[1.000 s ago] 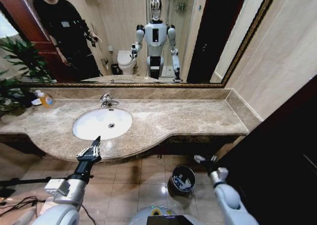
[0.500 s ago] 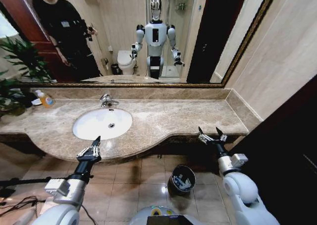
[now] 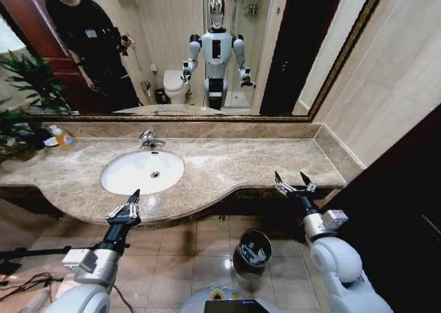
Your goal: Pick up the trash from the sink and place it in the trash bin.
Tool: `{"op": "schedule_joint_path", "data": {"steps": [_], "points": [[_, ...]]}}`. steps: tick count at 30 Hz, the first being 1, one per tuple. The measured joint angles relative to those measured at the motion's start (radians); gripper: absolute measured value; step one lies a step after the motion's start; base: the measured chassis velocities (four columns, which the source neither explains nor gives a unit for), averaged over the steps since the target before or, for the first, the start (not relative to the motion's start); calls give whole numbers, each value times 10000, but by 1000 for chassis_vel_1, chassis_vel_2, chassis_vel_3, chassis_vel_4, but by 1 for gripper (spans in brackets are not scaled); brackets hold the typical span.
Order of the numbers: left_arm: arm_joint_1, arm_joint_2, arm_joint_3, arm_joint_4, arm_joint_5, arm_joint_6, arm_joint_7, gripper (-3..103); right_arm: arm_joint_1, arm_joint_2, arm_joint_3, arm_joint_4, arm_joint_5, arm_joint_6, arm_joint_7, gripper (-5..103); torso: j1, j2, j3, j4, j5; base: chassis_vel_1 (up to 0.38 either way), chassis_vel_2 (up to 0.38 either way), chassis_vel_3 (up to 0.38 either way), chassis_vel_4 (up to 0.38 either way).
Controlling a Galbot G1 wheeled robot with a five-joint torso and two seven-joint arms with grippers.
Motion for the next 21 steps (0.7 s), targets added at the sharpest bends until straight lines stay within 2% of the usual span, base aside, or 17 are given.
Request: {"op": "schedule_joint_path", "data": {"steps": [21], "points": [[0, 0, 0, 0, 0, 0, 0, 0, 8, 6, -4, -59, -22, 18, -7, 100, 0, 0, 0, 0, 0, 0, 0, 0, 0]]}}
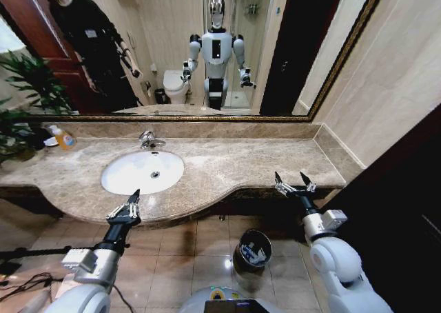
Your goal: Pick up the trash from the sink and place it in the trash bin.
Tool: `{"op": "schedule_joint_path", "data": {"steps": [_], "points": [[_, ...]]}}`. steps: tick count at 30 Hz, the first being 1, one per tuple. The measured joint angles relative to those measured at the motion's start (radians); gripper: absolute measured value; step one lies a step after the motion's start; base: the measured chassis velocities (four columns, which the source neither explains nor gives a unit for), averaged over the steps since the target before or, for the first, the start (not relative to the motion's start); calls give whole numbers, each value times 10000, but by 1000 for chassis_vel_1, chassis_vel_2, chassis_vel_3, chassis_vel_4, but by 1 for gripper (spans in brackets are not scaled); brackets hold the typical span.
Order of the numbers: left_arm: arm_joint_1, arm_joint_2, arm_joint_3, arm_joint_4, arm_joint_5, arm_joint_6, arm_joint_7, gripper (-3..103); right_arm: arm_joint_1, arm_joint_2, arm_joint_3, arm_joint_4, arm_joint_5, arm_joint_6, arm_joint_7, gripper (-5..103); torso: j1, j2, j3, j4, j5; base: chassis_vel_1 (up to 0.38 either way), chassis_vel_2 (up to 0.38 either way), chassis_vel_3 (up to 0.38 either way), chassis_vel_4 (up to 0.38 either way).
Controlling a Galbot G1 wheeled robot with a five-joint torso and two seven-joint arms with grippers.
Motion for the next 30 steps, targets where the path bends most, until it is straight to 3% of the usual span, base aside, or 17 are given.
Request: {"op": "schedule_joint_path", "data": {"steps": [30], "points": [[0, 0, 0, 0, 0, 0, 0, 0, 0, 1, 0, -16, -7, 14, -12, 100, 0, 0, 0, 0, 0, 0, 0, 0, 0]]}}
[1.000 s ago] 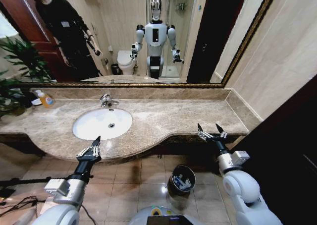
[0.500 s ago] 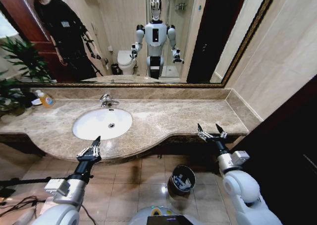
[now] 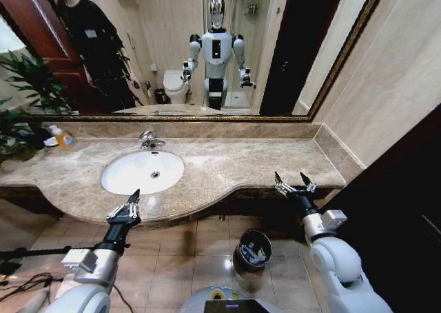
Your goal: Pick up the trash from the sink and place it in the trash bin.
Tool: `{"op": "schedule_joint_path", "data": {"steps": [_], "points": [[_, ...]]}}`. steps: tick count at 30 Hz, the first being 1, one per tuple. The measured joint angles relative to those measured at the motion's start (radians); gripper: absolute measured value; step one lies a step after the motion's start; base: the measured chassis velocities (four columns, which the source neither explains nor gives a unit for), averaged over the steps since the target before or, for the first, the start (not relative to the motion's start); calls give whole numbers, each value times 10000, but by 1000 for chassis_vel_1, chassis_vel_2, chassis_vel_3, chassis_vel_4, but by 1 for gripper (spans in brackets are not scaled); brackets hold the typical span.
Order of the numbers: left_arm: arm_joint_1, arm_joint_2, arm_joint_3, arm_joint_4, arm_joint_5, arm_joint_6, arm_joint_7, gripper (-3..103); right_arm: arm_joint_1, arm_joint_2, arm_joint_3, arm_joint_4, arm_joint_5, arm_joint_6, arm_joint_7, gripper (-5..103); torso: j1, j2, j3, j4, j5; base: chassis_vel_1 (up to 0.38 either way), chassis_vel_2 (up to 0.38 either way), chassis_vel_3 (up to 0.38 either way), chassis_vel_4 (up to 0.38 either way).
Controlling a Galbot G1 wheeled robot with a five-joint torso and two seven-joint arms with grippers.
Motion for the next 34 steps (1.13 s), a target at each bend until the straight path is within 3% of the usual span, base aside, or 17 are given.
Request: {"op": "schedule_joint_path", "data": {"steps": [34], "points": [[0, 0, 0, 0, 0, 0, 0, 0, 0, 0, 0, 0, 0, 0, 0, 100, 0, 0, 0, 0, 0, 0, 0, 0, 0]]}}
